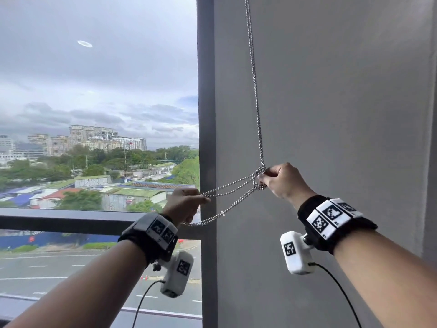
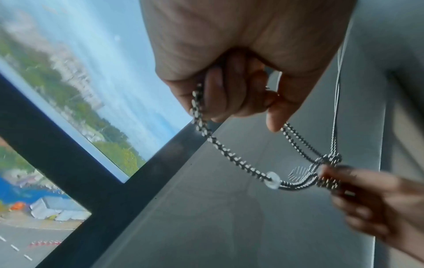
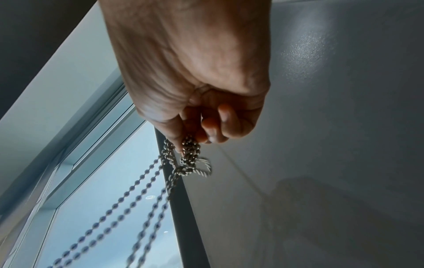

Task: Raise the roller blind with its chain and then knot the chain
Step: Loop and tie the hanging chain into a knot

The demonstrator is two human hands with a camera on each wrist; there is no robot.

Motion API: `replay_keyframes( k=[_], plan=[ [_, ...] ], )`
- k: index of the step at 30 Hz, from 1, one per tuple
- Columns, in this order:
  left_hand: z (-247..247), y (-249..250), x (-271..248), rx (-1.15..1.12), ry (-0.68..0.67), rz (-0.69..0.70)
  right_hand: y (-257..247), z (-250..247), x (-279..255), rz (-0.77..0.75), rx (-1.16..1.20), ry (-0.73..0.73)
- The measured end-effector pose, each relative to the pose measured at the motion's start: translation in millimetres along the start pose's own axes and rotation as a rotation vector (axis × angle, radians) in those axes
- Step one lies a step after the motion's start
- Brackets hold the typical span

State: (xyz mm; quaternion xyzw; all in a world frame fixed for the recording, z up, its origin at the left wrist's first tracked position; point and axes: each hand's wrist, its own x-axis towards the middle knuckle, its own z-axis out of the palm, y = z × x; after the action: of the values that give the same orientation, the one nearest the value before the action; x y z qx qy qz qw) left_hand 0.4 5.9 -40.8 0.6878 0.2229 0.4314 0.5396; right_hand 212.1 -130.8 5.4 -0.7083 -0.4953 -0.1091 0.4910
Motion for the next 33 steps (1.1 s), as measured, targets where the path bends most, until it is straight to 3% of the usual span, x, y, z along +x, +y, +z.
replay_keyframes(
  k=[2,14,18,20,25,29,33],
  plan=[
    [1,-4,-4,0.101,-0.047,-0.032,1,-1,-1,0.009,0.03,-0.005],
    [43,14,-12,-0.141,-0.356,-0.24,-13,10,-9,0.009,0.064,-0.058],
    [56,17,-12,0.044,-0.484,-0.248,-17,11,-11,0.004,0.097,-0.068],
    [62,16,-11,0.015,-0.459,-0.198,-18,12,-12,-0.002,0.105,-0.07],
    [75,26,0,-0.341,-0.271,-0.05,-18,17,-15,-0.087,0.131,-0.075],
    [81,27,8,-0.312,-0.073,0.08,-14,19,-23,-0.174,0.168,-0.025],
    [79,33,9,-0.354,-0.096,0.078,-7,24,-37,-0.278,0.163,0.04]
  ],
)
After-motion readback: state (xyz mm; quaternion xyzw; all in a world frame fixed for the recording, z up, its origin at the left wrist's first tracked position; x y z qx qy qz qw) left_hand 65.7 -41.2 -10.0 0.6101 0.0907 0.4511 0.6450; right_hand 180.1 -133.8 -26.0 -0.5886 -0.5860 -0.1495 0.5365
